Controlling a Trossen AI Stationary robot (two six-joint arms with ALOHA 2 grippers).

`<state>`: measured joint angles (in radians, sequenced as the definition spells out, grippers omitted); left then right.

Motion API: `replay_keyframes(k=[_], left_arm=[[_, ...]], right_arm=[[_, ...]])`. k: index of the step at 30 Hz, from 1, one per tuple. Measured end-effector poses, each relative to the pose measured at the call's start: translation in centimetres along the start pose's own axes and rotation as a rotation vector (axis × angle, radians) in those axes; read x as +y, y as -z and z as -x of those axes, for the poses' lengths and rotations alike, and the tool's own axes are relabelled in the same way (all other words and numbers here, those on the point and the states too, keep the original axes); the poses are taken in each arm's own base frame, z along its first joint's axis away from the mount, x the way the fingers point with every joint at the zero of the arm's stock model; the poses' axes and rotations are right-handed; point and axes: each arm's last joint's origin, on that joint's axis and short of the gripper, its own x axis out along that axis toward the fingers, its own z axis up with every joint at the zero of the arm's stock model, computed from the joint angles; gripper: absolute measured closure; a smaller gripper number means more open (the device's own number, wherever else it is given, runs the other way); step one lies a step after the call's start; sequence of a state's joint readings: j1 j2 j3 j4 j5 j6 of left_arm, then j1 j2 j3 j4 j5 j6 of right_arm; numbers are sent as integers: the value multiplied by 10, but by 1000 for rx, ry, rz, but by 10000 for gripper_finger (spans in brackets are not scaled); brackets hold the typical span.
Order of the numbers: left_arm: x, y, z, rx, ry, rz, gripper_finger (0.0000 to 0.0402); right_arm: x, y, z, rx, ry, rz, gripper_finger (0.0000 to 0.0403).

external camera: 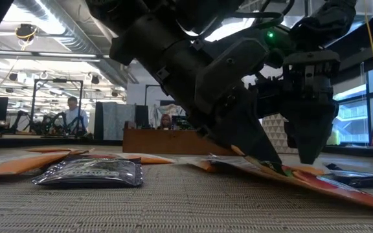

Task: Pick & Place Tea
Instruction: Put the white tea bag into the left section of the wooden organizer

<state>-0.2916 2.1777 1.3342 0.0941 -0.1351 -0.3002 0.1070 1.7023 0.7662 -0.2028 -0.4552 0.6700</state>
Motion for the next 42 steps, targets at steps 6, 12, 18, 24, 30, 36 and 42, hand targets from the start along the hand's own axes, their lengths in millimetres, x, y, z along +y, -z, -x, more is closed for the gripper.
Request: replay_keyframes(k=[6, 12, 18, 24, 30, 36, 42], left_arm=[[-1, -13, 19, -6, -12, -11, 391], [0, -34, 56, 0, -59, -45, 395], [8, -55, 117, 33, -88, -61, 396], [14, -67, 190, 3, -131, -72, 392], [30, -42, 241, -116, -153, 28, 392], [44, -11, 267, -251, -154, 152, 395], [53, 16, 274, -238, -154, 198, 395]], right_arm=[[7, 0, 12, -44, -9, 21, 401], [20, 0, 43, -151, -48, 83, 401], [38, -13, 103, -297, 17, 181, 402], [63, -49, 171, -459, 209, 330, 402], [71, -104, 204, -520, 298, 454, 403], [63, -168, 194, -440, 374, 529, 403], [44, -217, 166, -305, 419, 567, 403]])
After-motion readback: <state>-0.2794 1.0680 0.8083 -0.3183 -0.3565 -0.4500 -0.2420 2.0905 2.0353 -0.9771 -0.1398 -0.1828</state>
